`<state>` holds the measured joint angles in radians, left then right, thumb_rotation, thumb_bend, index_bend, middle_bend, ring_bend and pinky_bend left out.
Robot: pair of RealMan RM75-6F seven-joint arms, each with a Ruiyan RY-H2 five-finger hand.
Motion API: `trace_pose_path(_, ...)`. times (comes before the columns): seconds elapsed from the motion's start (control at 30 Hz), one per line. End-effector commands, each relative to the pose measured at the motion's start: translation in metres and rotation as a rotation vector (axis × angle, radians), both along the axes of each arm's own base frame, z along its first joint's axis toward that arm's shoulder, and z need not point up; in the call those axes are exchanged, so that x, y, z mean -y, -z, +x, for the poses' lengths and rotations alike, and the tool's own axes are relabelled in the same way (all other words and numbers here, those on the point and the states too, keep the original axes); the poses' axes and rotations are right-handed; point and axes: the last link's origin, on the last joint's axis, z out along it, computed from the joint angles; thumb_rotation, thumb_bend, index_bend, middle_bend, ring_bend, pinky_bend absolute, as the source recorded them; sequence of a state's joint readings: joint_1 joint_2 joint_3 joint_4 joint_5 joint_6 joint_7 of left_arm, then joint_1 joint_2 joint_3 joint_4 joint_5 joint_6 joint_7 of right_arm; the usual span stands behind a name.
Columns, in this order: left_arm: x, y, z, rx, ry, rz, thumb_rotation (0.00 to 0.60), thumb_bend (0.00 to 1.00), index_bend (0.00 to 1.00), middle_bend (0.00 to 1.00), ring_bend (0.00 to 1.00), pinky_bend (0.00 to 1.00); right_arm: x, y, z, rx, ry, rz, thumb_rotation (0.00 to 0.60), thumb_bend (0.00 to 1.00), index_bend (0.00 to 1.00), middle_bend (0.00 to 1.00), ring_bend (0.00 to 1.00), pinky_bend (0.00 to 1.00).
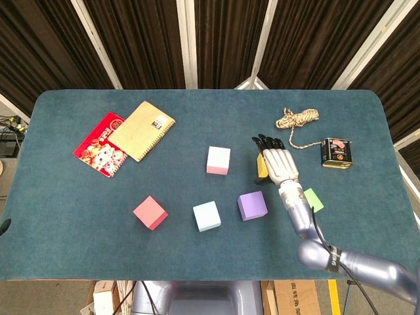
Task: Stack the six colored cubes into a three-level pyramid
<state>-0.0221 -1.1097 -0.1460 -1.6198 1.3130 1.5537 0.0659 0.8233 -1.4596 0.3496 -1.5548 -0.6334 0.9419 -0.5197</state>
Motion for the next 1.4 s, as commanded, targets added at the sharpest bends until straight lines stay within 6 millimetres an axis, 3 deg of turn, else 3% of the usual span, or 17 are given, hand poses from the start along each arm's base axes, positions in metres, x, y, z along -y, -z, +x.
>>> trace_pose_path(0.03,0.0,-0.001,-0.001,-0.003,-0.006,0.005,0.6,0.25,0.11,0.01,0.0,0.01,0.012,0.01,0.002,-0.004,0.046,0.01,0.6,0.17,0.13,0.09,0.04,0.0)
trace_pose_path(0.37,-0.001,0.005,0.0,-0.027,-0.019,-0.014,0.6,0.25,0.11,0.01,0.0,0.01,0.023,0.013,-0.023,-0.039,0.106,0.033,0.6,0.17,0.22,0.19,0.04,0.0)
trace_pose_path(0.73,-0.001,0.011,0.002,-0.043,-0.03,-0.023,0.6,0.25,0.11,0.01,0.0,0.01,0.031,0.01,-0.033,-0.057,0.104,0.026,0.6,0.17,0.25,0.27,0.08,0.0)
trace_pose_path(1.4,-0.002,0.015,0.003,-0.054,-0.04,-0.032,0.6,0.25,0.11,0.01,0.0,0.01,0.038,0.009,-0.051,-0.116,0.128,0.037,0.6,0.17,0.3,0.28,0.09,0.0)
